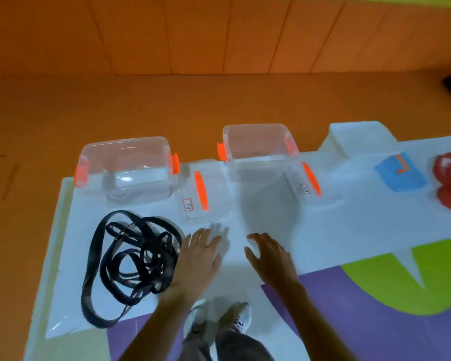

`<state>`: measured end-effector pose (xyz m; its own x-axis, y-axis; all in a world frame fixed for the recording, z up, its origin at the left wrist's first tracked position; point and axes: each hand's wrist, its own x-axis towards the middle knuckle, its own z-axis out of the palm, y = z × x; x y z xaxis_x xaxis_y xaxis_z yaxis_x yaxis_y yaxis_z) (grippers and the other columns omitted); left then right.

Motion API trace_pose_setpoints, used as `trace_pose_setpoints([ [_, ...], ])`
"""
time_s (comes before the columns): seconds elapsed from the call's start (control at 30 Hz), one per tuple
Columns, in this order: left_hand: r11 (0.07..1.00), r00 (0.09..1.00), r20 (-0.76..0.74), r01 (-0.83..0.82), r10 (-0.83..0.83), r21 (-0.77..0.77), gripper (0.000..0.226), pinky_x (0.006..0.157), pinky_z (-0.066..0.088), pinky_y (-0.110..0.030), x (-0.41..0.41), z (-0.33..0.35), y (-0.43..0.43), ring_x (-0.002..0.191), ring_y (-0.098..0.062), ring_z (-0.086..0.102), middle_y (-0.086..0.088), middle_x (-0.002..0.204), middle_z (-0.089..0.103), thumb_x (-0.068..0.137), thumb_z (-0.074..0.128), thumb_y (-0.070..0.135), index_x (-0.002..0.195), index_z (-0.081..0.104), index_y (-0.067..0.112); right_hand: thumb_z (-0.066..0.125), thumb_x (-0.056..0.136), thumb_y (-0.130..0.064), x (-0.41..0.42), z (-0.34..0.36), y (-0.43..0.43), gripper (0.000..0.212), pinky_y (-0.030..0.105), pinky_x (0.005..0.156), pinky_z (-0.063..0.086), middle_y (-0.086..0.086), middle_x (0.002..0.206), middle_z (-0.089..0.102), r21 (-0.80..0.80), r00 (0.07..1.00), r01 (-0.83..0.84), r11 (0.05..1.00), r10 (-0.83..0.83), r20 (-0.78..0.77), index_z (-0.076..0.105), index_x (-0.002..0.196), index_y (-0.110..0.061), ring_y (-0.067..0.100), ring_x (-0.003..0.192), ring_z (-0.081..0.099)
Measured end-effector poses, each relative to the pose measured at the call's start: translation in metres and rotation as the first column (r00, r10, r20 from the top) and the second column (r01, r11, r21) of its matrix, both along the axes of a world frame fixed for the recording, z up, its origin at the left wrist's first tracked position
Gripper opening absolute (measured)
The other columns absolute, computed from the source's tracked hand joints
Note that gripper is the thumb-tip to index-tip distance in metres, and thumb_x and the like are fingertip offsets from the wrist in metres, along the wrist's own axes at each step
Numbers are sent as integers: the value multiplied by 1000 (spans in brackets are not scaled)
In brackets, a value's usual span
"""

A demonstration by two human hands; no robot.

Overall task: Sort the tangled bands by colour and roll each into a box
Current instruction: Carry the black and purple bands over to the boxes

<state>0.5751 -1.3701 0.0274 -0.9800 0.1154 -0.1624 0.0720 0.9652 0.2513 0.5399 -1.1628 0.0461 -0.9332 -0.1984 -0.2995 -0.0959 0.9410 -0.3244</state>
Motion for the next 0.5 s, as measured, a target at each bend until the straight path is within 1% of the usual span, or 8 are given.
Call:
trace_pose_setpoints([
  [0.1,995,995,-25,98,-98,31,47,127,21,-42,-16,12,48,155,-23,28,-2,162,37,108,42,35,155,43,29,51,106,-47,13,13,55,38,34,92,51,-9,139,61,13,991,129,992,-129,-32,57,141,-32,18,120,65],
  [0.17,983,983,-31,183,-182,28,46,127,22,-41,-26,19,84,154,-23,30,-2,162,39,109,42,37,154,44,29,52,106,-48,22,19,93,36,35,88,52,-9,135,63,13,972,227,974,-226,-59,59,138,-32,18,118,66],
  [0.27,955,955,-45,295,-294,33,48,125,26,-38,-34,25,145,153,-22,34,1,162,41,109,43,38,156,41,28,51,105,-52,36,25,155,35,37,83,53,-10,130,64,23,933,351,936,-348,-86,62,133,-35,19,112,68],
  [0.33,935,935,-57,352,-350,34,49,121,31,-36,-39,29,193,148,-22,40,1,157,47,108,46,36,156,41,26,52,105,-52,45,28,202,33,37,82,54,-11,128,66,14,904,416,909,-412,-114,64,131,-35,18,111,69],
  [0.4,917,916,-67,397,-395,30,47,116,35,-37,-44,35,248,143,-23,45,1,150,54,106,50,34,152,47,25,54,104,-49,56,29,252,29,37,79,55,-11,126,66,-12,877,462,887,-459,-138,65,127,-34,21,111,69],
  [0.5,886,885,-59,464,-463,3,44,112,38,-36,-50,40,334,138,-23,48,1,143,57,104,52,32,148,51,24,56,104,-44,72,32,328,27,39,78,53,-7,128,65,-35,836,533,845,-533,-131,66,126,-32,26,112,68],
])
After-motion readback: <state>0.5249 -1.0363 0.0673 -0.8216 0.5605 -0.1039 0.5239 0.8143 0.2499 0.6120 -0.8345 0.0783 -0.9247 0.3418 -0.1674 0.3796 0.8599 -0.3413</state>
